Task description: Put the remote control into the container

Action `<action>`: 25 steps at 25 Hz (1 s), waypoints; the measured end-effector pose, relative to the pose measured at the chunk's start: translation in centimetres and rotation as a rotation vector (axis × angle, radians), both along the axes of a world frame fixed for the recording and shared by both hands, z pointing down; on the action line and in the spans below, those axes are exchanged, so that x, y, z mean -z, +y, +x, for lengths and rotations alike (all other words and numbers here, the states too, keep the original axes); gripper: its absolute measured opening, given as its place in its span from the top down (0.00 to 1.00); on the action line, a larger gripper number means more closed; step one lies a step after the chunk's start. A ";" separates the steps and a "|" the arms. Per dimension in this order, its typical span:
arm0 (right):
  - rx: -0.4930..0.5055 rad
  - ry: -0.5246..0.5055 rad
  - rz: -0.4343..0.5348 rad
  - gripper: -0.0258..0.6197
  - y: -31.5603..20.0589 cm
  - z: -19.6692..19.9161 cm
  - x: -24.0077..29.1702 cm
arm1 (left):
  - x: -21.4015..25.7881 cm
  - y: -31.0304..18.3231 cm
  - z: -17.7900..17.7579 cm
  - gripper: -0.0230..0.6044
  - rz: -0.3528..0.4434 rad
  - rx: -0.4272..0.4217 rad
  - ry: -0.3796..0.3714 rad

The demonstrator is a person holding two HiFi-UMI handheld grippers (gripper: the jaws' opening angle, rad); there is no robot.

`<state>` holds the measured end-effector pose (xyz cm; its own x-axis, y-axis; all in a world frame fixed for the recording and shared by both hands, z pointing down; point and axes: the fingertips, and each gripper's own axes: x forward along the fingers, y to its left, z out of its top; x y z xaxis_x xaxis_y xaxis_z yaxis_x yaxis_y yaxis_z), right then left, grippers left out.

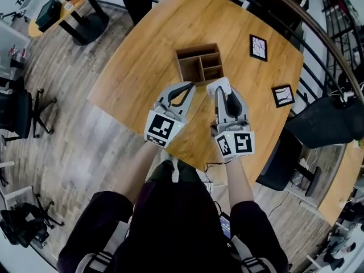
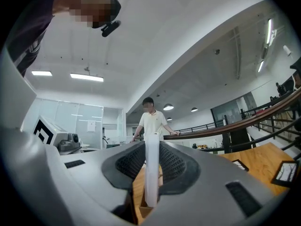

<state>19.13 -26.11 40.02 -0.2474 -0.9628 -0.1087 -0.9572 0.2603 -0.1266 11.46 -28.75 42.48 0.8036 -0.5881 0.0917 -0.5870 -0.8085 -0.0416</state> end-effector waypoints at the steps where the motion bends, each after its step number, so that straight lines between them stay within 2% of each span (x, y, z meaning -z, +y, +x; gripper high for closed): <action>1: 0.008 -0.006 0.002 0.80 -1.0 0.1 -0.3 | -0.5 -0.8 0.1 0.94 -0.005 0.010 -0.002; 7: 0.057 -0.014 -0.008 0.80 -6.4 -1.9 -3.1 | -3.9 -4.8 -1.2 0.94 -0.053 0.064 0.008; 12: 0.077 -0.034 -0.027 0.80 -8.9 -2.4 -6.1 | -6.4 -6.8 -0.9 0.94 -0.081 0.074 0.012; 17: 0.074 -0.074 -0.044 0.80 -10.8 -2.4 -7.9 | -7.5 -7.8 -0.8 0.94 -0.100 0.096 0.018; 22: 0.038 -0.165 -0.091 0.80 -13.0 -2.7 -11.5 | -9.0 -8.1 -1.1 0.94 -0.128 0.118 0.011; 25: 0.014 -0.162 -0.118 0.80 -13.8 -2.9 -13.6 | -9.6 -8.0 -1.5 0.94 -0.139 0.130 0.012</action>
<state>16.18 -39.89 53.57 -0.2489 -0.9679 -0.0346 -0.9184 0.2472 -0.3088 10.00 -36.76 52.07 0.7235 -0.6690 0.1700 -0.6863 -0.7236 0.0733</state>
